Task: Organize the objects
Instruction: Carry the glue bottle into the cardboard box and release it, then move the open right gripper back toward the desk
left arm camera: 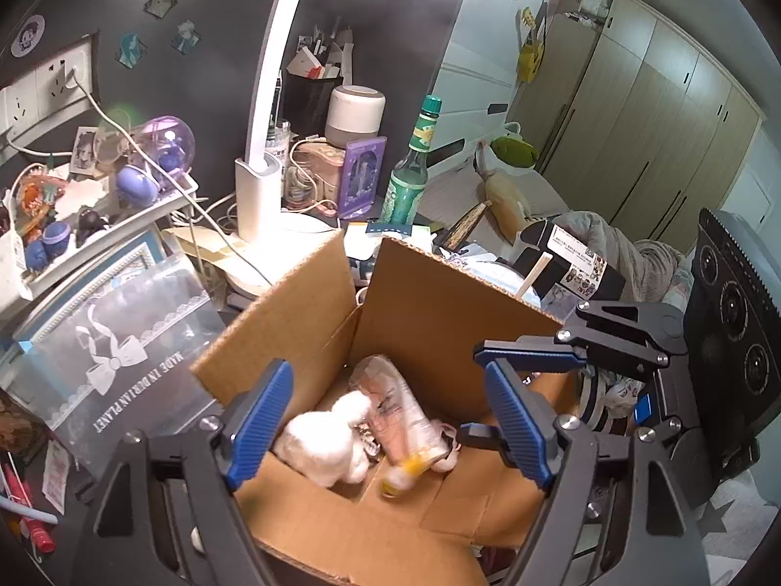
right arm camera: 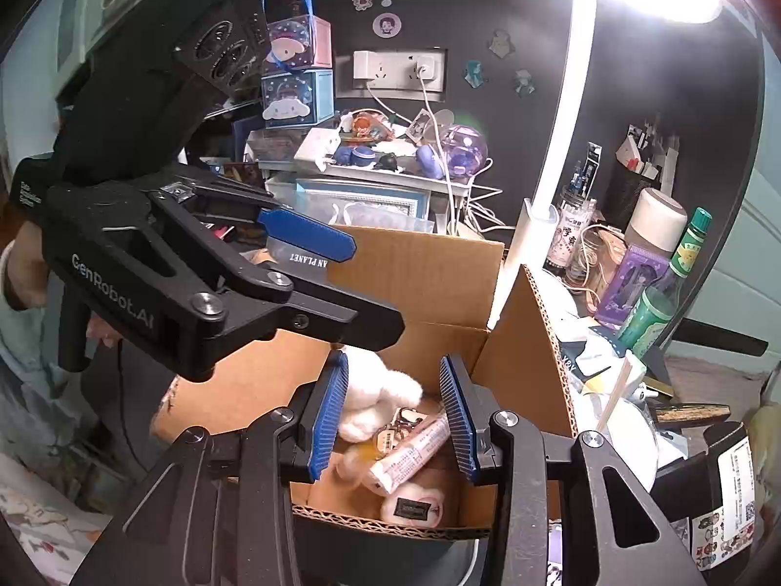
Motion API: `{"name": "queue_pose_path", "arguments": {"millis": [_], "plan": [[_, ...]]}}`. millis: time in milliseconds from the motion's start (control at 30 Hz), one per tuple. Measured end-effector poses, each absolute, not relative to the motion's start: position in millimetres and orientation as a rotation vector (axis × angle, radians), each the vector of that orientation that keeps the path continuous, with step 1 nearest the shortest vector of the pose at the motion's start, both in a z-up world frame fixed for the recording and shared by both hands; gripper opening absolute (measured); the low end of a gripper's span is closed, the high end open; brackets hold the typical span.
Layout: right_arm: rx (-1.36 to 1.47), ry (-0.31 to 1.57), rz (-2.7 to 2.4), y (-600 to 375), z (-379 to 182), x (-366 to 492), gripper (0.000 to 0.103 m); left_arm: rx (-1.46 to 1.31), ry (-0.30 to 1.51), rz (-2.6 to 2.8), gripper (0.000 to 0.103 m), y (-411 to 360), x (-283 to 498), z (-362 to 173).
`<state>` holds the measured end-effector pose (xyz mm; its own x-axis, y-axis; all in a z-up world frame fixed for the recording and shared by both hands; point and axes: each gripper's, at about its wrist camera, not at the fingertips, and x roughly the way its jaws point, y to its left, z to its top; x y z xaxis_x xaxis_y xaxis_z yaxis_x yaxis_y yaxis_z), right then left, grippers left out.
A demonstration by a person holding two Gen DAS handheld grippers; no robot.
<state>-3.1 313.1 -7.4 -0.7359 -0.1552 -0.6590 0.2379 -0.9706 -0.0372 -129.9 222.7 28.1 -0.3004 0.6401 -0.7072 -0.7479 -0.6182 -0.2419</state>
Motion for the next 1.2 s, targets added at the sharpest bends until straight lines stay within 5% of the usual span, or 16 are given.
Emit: {"name": "queue_pose_path", "arguments": {"millis": [733, 1200], "plan": [[0.885, 0.242, -2.498, 196.9, 2.4, -9.1, 0.035, -0.943, 0.077, 2.278, 0.086, 68.7, -93.9, 41.9], [1.057, 0.227, -2.187, 73.1, -108.3, -60.8, 0.052, -1.080, -0.158, 2.519, 0.088, -60.2, -57.6, -37.2]]}}
